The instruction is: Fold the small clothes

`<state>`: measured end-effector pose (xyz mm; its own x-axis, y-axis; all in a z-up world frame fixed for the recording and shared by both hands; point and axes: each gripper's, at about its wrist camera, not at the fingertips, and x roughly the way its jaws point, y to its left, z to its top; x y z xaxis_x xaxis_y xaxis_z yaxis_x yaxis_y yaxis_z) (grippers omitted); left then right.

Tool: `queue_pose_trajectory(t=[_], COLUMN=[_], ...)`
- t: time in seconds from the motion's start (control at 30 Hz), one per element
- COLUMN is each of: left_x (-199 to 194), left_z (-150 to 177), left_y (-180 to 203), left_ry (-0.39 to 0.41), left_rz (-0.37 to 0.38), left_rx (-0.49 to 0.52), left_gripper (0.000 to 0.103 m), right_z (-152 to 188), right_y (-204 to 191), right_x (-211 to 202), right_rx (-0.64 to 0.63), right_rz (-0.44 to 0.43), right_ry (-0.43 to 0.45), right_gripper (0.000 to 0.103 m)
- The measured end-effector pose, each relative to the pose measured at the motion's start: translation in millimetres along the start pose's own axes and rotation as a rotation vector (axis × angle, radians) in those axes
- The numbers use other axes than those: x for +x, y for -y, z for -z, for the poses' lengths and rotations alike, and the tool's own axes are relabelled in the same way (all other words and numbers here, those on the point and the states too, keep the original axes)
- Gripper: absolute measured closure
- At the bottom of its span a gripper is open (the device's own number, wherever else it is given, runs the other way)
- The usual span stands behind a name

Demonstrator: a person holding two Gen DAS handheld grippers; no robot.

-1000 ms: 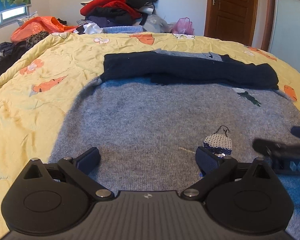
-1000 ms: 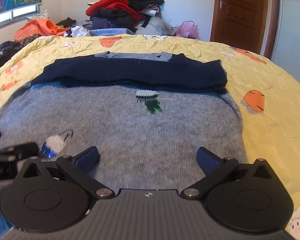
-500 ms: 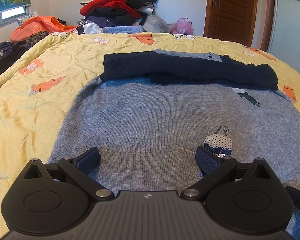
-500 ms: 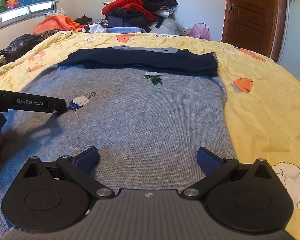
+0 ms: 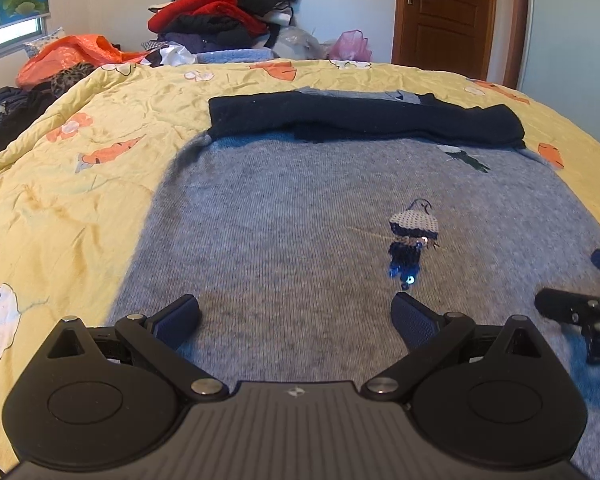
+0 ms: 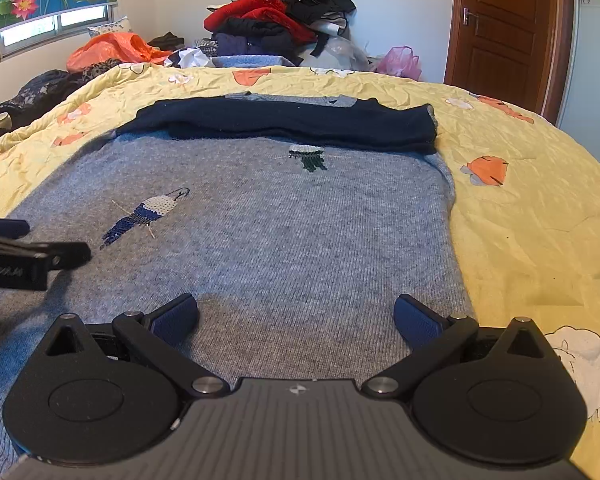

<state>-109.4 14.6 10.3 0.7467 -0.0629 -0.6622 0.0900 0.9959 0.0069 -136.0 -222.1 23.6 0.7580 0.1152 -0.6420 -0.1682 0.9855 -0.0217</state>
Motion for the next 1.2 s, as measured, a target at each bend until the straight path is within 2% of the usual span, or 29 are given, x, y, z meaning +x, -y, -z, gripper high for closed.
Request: queue_pose_trajectory(t=[1.2], left_x=[4.5], left_z=[-2.5], left_y=[-3.5], left_ry=[0.003], left_rz=[0.018], left_rx=[-0.006], left_gripper=[0.0], right_z=[-1.3], right_y=[0.8], right_x=[3.3], right_rx=[0.006], right_rz=[0.007], right_ry=[0.003], right_gripper=[0.0])
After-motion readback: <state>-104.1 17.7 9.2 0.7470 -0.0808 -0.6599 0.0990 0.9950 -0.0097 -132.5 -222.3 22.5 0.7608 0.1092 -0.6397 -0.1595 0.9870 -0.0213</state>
